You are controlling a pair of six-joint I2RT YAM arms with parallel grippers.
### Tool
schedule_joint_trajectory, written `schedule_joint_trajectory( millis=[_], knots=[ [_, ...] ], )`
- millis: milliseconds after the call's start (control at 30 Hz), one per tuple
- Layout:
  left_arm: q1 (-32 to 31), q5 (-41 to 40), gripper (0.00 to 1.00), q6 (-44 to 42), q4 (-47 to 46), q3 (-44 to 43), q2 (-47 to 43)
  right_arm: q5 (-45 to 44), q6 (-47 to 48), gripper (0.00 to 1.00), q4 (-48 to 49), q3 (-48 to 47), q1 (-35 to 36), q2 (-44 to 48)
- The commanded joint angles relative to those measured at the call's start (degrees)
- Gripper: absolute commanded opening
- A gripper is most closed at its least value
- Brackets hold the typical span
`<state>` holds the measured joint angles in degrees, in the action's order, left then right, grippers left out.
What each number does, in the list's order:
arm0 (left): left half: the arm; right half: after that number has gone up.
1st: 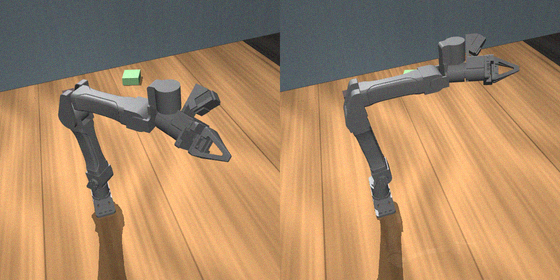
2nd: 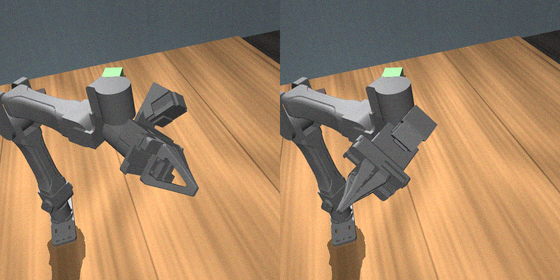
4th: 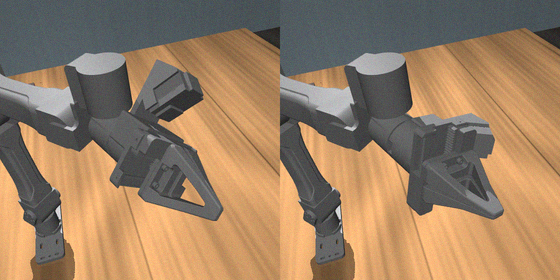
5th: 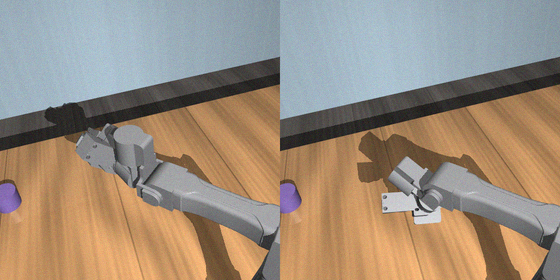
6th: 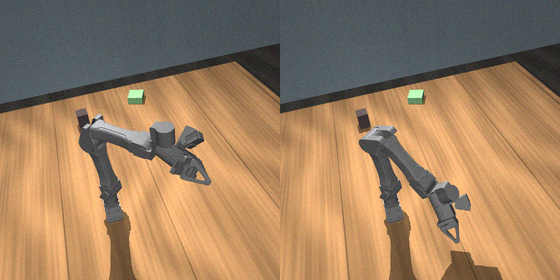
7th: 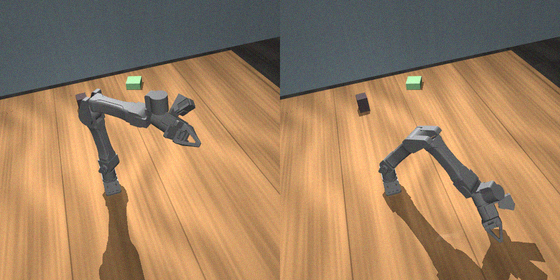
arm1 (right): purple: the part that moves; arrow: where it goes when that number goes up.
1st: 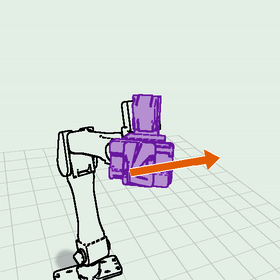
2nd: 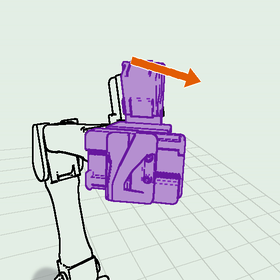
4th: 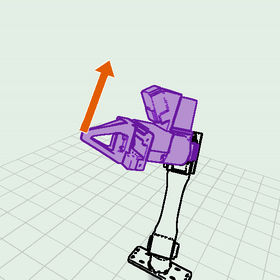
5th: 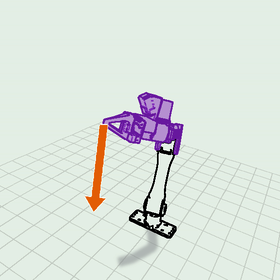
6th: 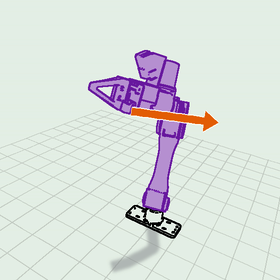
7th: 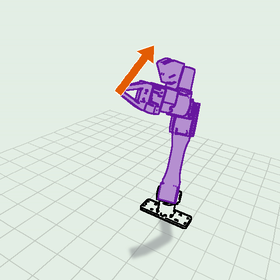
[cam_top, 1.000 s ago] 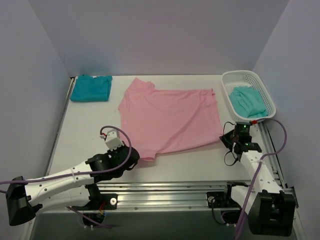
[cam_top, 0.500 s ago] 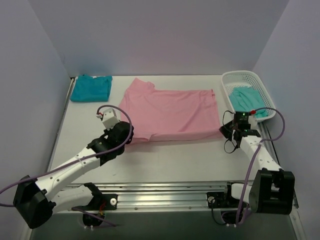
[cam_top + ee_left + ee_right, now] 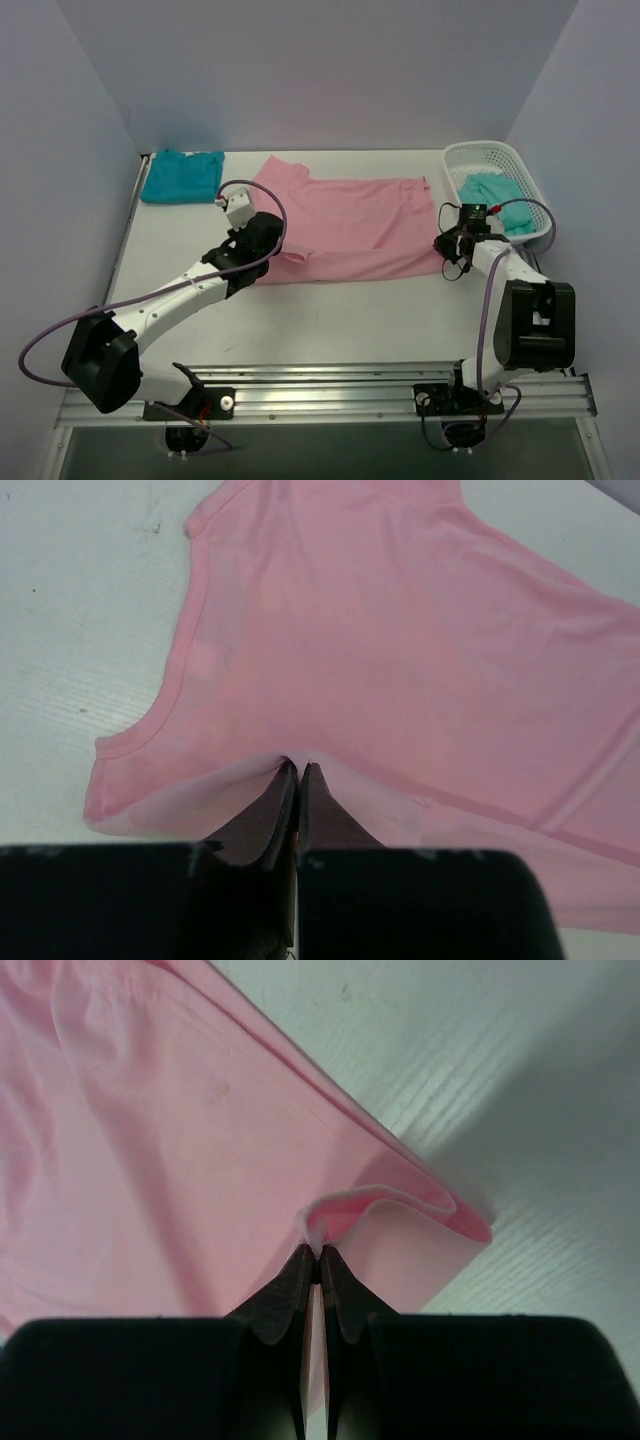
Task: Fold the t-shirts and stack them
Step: Fold the tshirt
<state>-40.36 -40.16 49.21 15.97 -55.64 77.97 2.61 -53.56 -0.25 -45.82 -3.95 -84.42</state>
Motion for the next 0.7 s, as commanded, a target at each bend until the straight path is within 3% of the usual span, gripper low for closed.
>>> schedule_joint_trajectory(
  millis=[0, 400, 667],
  knots=[
    [1.16, 0.17, 0.02, -2.01, -5.15, -3.16, 0.34, -2.26, -0.14, 0.0, -0.53, -5.23, 0.69, -2.23],
    [4.67, 2.72, 0.02, -4.82, -9.28, -4.74, 3.41, -8.15, -0.14, 0.0, -5.38, -17.1, 3.24, -9.17],
    [8.89, 8.25, 0.02, -7.37, -14.74, -7.28, 11.13, -9.11, -1.19, 0.0, -4.76, -20.97, 5.09, -17.78]
  ],
)
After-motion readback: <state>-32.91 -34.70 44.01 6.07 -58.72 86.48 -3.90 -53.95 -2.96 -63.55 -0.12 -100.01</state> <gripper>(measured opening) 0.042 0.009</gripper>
